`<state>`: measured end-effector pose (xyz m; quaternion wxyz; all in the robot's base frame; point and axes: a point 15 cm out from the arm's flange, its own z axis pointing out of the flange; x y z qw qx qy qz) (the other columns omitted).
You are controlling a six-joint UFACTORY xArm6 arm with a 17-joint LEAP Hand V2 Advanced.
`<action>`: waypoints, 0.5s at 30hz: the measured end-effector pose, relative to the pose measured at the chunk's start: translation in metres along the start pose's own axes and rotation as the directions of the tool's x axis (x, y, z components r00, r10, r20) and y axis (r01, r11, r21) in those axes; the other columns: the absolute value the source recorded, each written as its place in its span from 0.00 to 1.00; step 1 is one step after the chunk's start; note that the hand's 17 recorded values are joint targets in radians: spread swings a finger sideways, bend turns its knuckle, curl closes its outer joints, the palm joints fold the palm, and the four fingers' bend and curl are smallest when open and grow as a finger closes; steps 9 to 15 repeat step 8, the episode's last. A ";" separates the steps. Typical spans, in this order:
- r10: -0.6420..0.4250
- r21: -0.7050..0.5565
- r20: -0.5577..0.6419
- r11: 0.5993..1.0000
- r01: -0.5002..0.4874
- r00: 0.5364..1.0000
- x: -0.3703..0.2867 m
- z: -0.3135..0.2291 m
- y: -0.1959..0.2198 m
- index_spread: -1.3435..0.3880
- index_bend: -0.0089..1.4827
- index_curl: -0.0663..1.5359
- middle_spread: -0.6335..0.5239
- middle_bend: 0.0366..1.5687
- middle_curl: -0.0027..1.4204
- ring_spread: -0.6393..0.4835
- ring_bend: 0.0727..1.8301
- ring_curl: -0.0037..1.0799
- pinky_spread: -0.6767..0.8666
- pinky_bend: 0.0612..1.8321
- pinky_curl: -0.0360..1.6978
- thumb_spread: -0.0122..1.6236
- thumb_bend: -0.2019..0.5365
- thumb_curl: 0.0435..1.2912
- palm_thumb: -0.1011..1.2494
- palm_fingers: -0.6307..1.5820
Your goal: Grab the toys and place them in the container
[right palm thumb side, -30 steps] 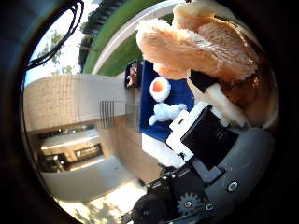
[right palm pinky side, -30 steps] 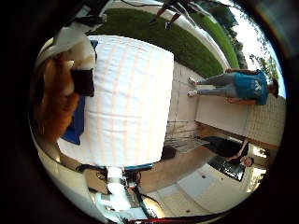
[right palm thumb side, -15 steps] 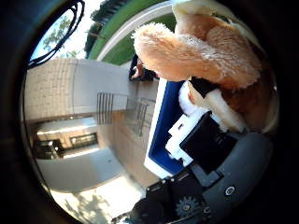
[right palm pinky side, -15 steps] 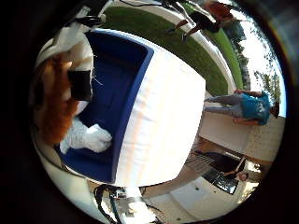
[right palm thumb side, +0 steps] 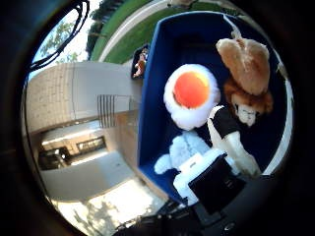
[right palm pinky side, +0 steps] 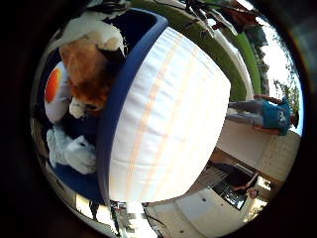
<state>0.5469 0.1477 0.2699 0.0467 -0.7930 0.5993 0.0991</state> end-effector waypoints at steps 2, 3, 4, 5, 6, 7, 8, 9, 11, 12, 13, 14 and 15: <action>-0.007 0.037 -0.003 0.999 0.007 1.000 -0.002 -0.023 0.003 0.50 0.10 0.33 0.60 0.07 0.25 0.83 0.25 0.29 0.74 0.45 0.26 0.70 0.23 0.38 0.67 0.24; -0.010 0.052 -0.005 0.999 0.010 1.000 -0.004 -0.035 0.006 0.50 0.11 0.32 0.60 0.07 0.25 0.83 0.24 0.28 0.74 0.44 0.25 0.70 0.24 0.38 0.67 0.24; -0.013 0.066 -0.006 0.998 0.013 1.000 -0.006 -0.050 0.012 0.50 0.11 0.31 0.60 0.07 0.24 0.83 0.24 0.28 0.74 0.43 0.25 0.70 0.24 0.38 0.67 0.24; -0.016 0.075 -0.007 0.997 0.017 1.000 -0.008 -0.064 0.019 0.51 0.11 0.30 0.60 0.07 0.24 0.83 0.23 0.28 0.74 0.42 0.24 0.70 0.24 0.38 0.67 0.24; -0.020 0.080 -0.008 0.997 0.020 1.000 -0.011 -0.077 0.027 0.51 0.11 0.30 0.60 0.07 0.23 0.83 0.23 0.28 0.74 0.41 0.24 0.70 0.24 0.37 0.67 0.25; -0.025 0.081 -0.010 0.996 0.026 1.000 -0.013 -0.090 0.038 0.51 0.12 0.29 0.60 0.07 0.23 0.84 0.22 0.28 0.74 0.39 0.23 0.70 0.24 0.37 0.67 0.25; -0.032 0.081 -0.011 0.996 0.032 0.999 -0.016 -0.101 0.048 0.52 0.12 0.28 0.60 0.07 0.23 0.84 0.22 0.28 0.74 0.38 0.23 0.70 0.24 0.37 0.67 0.25; -0.032 0.081 -0.011 0.996 0.032 0.999 -0.016 -0.101 0.048 0.52 0.12 0.28 0.60 0.07 0.23 0.84 0.22 0.28 0.74 0.38 0.23 0.70 0.24 0.37 0.67 0.25; -0.032 0.081 -0.011 0.996 0.032 0.999 -0.016 -0.101 0.048 0.52 0.12 0.28 0.60 0.07 0.23 0.84 0.22 0.28 0.74 0.38 0.23 0.70 0.24 0.37 0.67 0.25; -0.032 0.081 -0.011 0.996 0.032 0.999 -0.016 -0.101 0.048 0.52 0.12 0.28 0.60 0.07 0.23 0.84 0.22 0.28 0.74 0.38 0.23 0.70 0.24 0.37 0.67 0.25; -0.032 0.081 -0.011 0.996 0.032 0.999 -0.016 -0.101 0.048 0.52 0.12 0.28 0.60 0.07 0.23 0.84 0.22 0.28 0.74 0.38 0.23 0.70 0.24 0.37 0.67 0.25; -0.032 0.081 -0.011 0.996 0.032 0.999 -0.016 -0.101 0.048 0.52 0.12 0.28 0.60 0.07 0.23 0.84 0.22 0.28 0.74 0.38 0.23 0.70 0.24 0.37 0.67 0.25; -0.032 0.081 -0.011 0.996 0.032 0.999 -0.016 -0.101 0.048 0.52 0.12 0.28 0.60 0.07 0.23 0.84 0.22 0.28 0.74 0.38 0.23 0.70 0.24 0.37 0.67 0.25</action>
